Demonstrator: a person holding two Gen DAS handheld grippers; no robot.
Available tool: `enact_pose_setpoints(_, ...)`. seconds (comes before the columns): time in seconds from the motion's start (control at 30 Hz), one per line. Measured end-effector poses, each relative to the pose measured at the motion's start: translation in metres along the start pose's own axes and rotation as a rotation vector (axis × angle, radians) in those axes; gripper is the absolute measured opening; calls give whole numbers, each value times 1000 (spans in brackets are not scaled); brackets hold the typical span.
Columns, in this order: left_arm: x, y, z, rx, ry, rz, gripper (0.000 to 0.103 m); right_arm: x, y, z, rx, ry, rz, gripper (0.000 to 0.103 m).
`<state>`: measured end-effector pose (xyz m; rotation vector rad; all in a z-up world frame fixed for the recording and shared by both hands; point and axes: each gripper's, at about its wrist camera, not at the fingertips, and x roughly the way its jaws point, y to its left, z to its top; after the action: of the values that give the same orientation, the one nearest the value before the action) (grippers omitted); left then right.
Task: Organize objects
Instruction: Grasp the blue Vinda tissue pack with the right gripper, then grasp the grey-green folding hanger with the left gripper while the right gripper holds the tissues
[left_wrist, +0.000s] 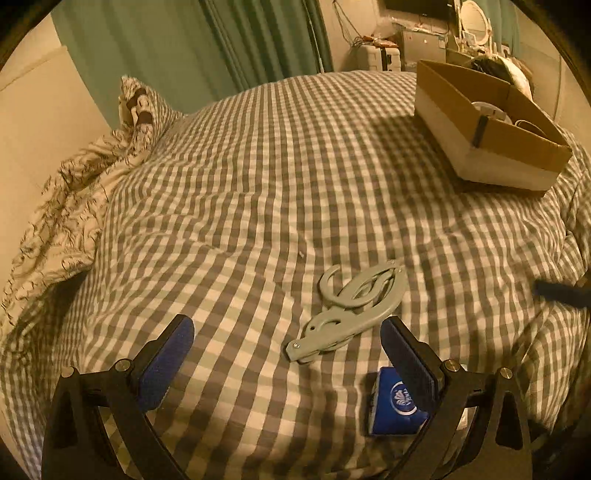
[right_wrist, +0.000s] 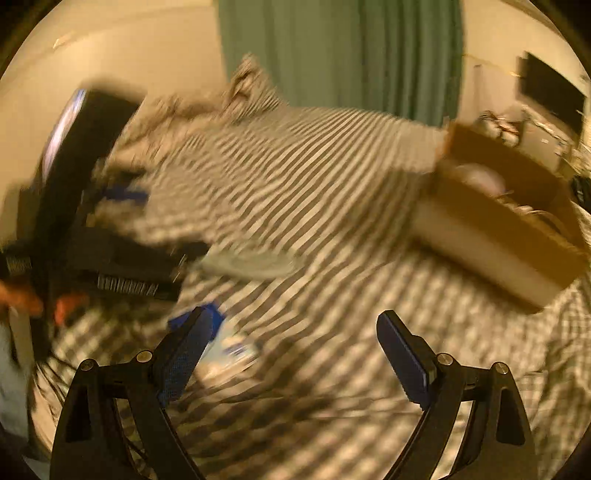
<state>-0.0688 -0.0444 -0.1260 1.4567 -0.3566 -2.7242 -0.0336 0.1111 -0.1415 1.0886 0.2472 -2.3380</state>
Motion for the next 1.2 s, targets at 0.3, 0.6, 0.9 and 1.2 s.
enact_pose_setpoints(0.3,20,20,-2,-82,39,-57,103,55,21,-10,-40,121,113,91)
enact_pose_setpoints(0.6,24,11,-3,-53,43,-52,103,60,23,-12,-44,154,174,67)
enact_pose_setpoints(0.9,37,-13,4,2,47,-70,103,17,-34,-1,15,46,-19,67)
enact_pose_setpoints(1.2,77,-38,8,41,111,-170,97,20,-78,2,128,42,-67,67)
